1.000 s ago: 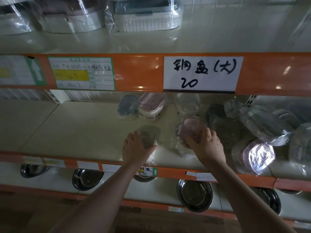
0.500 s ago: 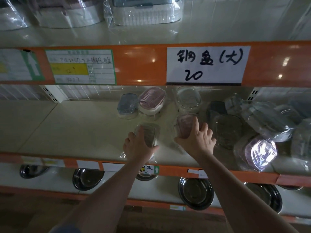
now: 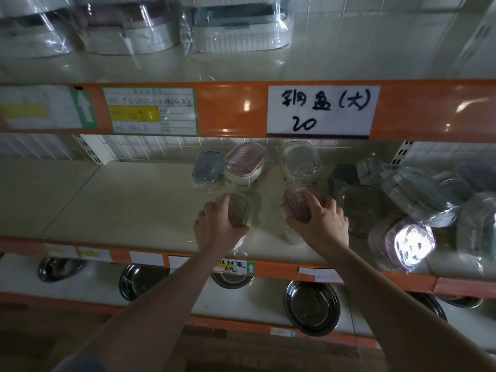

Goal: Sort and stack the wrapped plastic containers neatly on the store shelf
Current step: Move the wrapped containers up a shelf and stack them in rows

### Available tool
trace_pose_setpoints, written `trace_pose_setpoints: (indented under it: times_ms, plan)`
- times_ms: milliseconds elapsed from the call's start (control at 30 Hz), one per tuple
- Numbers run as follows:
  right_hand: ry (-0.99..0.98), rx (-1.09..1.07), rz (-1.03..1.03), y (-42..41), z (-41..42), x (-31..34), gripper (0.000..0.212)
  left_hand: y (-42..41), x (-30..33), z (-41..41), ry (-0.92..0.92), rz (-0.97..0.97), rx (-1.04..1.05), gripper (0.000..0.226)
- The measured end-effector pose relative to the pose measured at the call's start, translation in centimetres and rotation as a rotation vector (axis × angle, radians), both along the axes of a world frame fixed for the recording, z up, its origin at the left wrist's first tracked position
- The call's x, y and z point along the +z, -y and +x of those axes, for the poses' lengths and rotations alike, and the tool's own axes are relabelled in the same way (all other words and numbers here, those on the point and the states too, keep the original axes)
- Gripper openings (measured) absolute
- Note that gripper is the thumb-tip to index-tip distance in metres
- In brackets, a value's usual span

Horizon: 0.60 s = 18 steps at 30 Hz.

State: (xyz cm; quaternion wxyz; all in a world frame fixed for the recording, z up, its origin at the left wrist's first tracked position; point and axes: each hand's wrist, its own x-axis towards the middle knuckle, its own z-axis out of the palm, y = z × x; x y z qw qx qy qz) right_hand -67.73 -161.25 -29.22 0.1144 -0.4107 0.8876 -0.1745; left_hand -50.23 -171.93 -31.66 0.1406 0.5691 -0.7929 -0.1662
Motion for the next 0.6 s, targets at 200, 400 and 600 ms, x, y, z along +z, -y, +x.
trace_pose_setpoints:
  times_ms: [200,400,600]
  plan:
    - [0.002,0.011,-0.002,-1.9,1.3,0.9,0.066,-1.5,2.3,1.3,0.075,0.012,-0.033,0.087]
    - [-0.003,0.027,-0.031,-3.0,2.6,2.4,0.064,-3.5,4.2,3.3,0.078,0.01,-0.019,0.086]
    - [0.001,0.052,-0.071,-4.9,5.0,4.2,0.057,-5.9,6.5,6.6,0.086,-0.013,-0.014,0.089]
